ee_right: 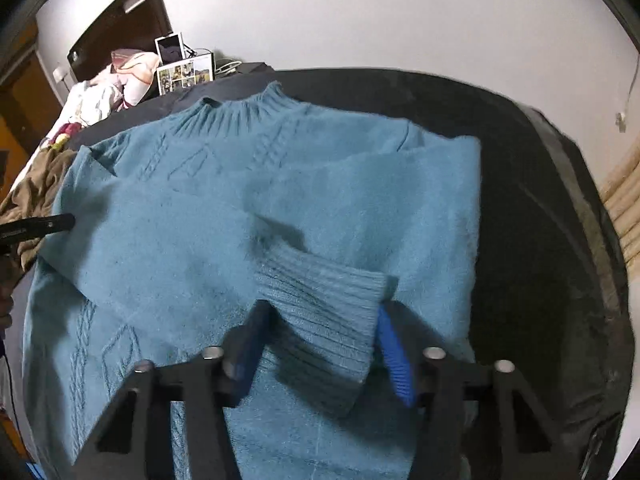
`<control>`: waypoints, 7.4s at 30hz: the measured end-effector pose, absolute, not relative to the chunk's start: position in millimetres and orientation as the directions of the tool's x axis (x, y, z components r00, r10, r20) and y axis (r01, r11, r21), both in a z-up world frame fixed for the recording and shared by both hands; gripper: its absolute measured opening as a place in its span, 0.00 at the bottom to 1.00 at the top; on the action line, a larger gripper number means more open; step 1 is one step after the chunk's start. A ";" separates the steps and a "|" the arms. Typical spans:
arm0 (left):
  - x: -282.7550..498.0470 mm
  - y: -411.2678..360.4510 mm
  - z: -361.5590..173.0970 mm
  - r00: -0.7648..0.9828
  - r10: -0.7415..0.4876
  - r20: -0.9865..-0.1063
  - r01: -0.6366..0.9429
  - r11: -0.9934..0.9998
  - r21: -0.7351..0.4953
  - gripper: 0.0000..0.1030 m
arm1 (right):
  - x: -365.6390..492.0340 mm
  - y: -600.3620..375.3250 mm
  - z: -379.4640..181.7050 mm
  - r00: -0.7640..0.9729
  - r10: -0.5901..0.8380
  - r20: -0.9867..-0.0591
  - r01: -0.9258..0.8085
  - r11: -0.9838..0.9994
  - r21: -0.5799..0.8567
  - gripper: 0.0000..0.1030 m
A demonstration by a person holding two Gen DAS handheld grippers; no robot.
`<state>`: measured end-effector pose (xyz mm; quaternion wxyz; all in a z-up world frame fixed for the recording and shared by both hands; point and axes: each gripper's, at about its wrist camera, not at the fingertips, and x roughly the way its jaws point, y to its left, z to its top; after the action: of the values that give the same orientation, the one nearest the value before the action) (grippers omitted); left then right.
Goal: Fold clothes
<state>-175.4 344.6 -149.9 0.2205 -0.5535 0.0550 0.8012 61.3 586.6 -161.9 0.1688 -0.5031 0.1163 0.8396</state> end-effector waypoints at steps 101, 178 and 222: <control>-30.5 281.4 -105.2 -0.309 0.251 -0.917 -0.489 -0.869 -0.073 0.90 | 137.2 472.5 -154.5 -0.346 -0.013 -0.938 -0.120 -0.991 0.058 0.84; 121.6 242.0 -134.6 -0.215 0.220 -0.951 -0.395 -0.911 -0.122 0.36 | 351.7 449.3 -161.2 -0.448 -0.088 -0.890 -0.151 -0.973 0.173 0.29; 86.6 288.2 -2.7 -0.552 0.268 -0.789 -0.439 -0.899 0.001 0.29 | 282.7 515.0 -45.8 -0.737 0.095 -0.669 -0.151 -0.988 0.026 0.20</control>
<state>86.6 288.2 -2.7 0.2020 -0.4278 0.0995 0.8754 282.7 515.0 -45.8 0.0662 -0.3563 0.0392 0.9312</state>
